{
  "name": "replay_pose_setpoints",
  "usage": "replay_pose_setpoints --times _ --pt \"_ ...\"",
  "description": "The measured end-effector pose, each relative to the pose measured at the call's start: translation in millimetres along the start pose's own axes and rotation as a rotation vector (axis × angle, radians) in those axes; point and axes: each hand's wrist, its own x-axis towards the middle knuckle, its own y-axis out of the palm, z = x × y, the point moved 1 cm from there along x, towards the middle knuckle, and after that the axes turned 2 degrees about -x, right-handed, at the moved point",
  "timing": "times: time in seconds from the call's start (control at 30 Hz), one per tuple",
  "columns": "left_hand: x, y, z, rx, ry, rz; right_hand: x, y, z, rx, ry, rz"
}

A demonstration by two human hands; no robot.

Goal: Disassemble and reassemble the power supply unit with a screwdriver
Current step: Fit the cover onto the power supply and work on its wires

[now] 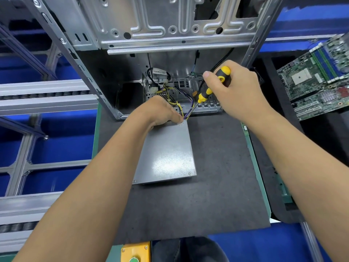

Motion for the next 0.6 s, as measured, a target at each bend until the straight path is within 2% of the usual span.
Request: replay_pose_setpoints --times 0.27,0.6 --pt "-3.9 3.7 10.0 -0.047 0.076 -0.054 -2.2 5.0 3.0 0.039 -0.006 -0.009" --pt "-6.7 -0.7 7.6 -0.071 0.058 0.013 -1.8 6.6 5.3 0.067 -0.023 -0.038"
